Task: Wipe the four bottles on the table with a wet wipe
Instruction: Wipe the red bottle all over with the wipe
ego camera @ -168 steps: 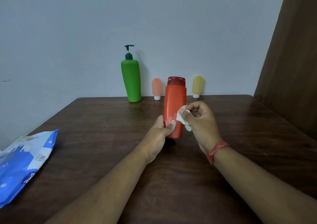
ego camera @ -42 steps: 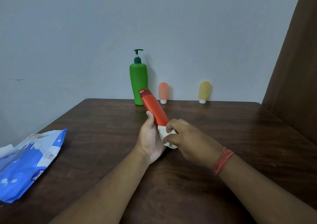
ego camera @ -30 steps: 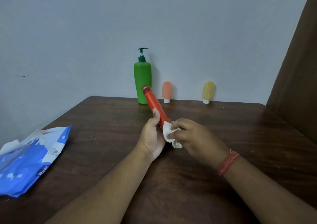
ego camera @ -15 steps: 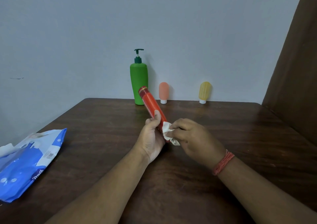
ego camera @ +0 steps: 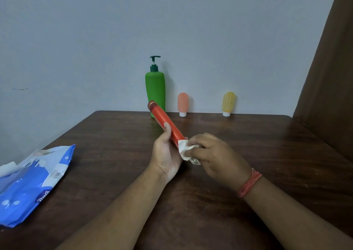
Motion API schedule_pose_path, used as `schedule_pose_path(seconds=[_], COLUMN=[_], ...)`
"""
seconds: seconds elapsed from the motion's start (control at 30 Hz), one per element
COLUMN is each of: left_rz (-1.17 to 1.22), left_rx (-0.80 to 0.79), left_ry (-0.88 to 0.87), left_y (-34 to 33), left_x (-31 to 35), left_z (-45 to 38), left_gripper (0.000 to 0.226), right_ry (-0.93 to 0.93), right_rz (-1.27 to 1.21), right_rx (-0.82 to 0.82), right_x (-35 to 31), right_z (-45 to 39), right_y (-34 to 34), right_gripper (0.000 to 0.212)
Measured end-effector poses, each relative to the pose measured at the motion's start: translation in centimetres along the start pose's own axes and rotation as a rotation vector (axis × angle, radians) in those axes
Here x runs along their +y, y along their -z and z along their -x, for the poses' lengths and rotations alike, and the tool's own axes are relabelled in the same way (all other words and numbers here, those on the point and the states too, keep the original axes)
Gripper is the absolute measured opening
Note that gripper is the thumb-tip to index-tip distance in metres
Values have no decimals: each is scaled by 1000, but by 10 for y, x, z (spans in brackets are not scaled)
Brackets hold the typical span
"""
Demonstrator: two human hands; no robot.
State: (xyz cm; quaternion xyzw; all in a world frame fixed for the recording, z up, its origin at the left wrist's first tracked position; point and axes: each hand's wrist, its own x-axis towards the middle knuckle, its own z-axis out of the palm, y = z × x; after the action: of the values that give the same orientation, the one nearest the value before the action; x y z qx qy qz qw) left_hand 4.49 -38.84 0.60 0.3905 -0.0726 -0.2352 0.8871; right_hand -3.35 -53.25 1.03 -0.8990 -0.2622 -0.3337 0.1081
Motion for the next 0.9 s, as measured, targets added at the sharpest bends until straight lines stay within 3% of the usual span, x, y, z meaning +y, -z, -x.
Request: schedule_pose_path(seconds=[0.17, 0.4, 0.67, 0.9], left_rz=[-41, -36, -77, -14], left_rx=[-155, -48, -125, 37], left_ry=[54, 9, 51, -6], left_y=[-7, -4, -12, -3], left_x=[-9, 0, -10, -1], left_z=[9, 10, 15, 10], left_gripper=[82, 55, 60, 67], right_ry=[-64, -32, -130, 13], right_rz=[-34, -87, -119, 13], right_rx=[150, -35, 188, -39], right_x=[-6, -3, -8, -8], right_z=[-5, -3, -4, -2], right_y=[4, 10, 3, -1], right_gripper=[25, 24, 21, 33])
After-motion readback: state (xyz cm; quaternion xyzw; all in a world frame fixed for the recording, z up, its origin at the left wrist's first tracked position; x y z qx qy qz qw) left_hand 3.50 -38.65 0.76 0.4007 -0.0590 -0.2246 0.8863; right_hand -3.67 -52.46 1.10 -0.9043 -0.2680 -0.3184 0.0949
